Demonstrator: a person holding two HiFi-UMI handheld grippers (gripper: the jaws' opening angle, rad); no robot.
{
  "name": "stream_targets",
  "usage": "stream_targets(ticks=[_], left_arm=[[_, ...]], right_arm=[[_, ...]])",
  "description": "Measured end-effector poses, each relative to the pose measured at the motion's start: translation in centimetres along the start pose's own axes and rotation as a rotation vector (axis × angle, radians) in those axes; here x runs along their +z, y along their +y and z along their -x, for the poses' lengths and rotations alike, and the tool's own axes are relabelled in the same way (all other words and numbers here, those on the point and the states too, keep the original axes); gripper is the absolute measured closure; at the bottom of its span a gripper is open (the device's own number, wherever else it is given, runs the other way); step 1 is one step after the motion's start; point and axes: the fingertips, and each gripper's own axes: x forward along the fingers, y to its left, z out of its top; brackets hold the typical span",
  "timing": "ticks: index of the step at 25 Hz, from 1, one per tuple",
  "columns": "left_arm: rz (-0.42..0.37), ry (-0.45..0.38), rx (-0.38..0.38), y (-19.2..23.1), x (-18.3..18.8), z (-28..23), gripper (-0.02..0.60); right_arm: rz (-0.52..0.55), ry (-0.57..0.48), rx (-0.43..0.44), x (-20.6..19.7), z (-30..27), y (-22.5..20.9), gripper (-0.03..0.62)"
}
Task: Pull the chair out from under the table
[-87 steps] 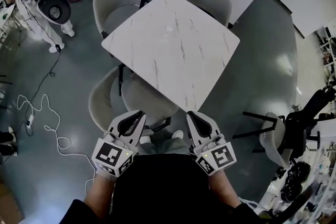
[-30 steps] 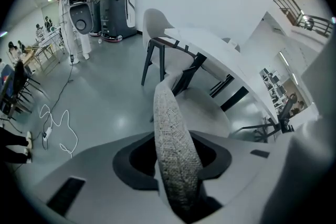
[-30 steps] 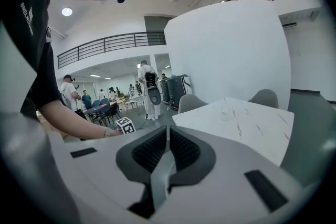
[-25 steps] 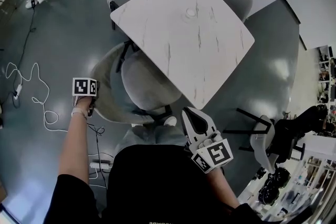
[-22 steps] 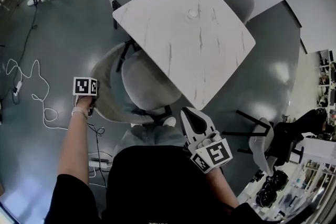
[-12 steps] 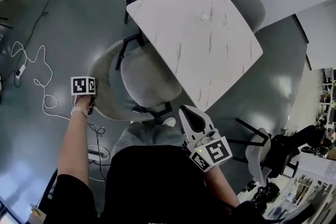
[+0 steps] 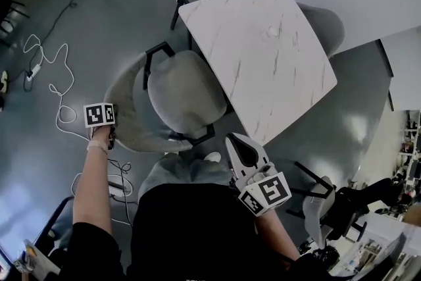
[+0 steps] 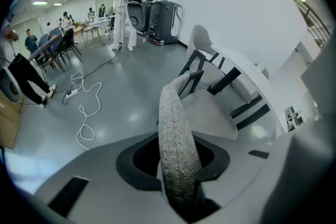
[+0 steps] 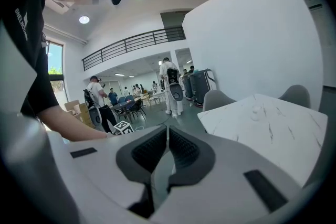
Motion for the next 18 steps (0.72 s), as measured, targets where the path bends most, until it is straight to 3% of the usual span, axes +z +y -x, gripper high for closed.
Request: stream_targets(ticks=[4,18], left_arm=[[0.113,-0.025,0.016,2.2,-1.8,1.2,0.476],[0.322,-0.082,0.129,9.0,-8.2,5.7,0.480]], right_arm=[[0.010,0.008,0.038,0.1,-0.7,0.8,0.579],[0.038,0.031,0.154,-0.5,-1.4,3.1,0.579]])
